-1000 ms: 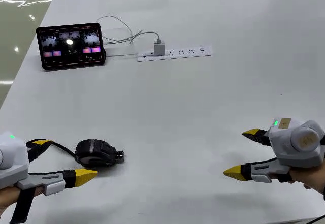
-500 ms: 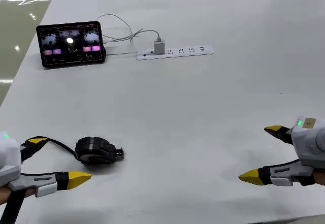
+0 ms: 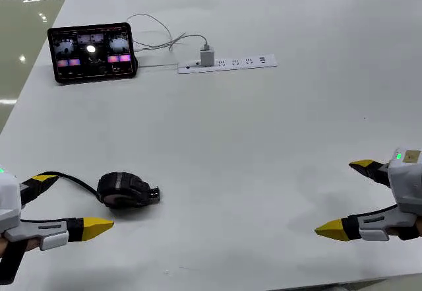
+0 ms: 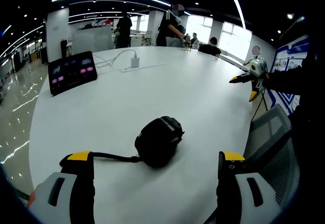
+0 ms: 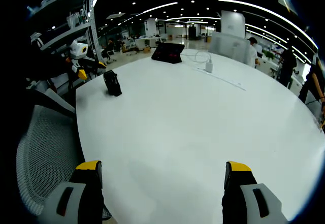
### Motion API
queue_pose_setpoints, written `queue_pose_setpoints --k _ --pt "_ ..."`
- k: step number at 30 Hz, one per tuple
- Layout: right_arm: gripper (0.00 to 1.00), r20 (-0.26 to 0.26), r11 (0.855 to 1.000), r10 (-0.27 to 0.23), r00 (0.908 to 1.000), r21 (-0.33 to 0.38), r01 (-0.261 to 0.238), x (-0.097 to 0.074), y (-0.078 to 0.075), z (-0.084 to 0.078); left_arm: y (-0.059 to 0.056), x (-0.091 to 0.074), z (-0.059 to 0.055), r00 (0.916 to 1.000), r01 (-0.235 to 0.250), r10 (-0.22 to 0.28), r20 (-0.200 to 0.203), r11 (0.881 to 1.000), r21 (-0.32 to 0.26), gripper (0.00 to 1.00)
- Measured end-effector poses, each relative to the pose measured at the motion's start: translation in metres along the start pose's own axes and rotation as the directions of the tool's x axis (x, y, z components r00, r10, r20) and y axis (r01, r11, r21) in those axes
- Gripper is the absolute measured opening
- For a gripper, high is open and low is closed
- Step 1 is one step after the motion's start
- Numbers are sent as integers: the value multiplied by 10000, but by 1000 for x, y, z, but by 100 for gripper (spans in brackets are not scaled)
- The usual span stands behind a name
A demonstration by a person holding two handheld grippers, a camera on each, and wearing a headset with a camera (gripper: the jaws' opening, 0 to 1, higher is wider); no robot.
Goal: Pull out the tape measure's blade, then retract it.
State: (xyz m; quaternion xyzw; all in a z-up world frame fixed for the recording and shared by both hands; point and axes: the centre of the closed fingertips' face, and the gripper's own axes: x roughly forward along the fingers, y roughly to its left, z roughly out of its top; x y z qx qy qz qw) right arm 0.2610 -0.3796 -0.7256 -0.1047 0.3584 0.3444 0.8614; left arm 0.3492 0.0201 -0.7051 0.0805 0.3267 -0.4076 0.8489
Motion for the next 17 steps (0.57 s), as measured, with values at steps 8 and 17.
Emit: queue_pose_setpoints --k 8,17 --pt "99 32 9999 6 10000 -133 -6 -1 1 1 -5 -3 -3 9997 200 -198 -158 9997 143 99" --pt "99 86 9996 -158 9998 -225 160 -6 -6 2 -5 -5 -3 9997 165 -161 -171 9995 252 99"
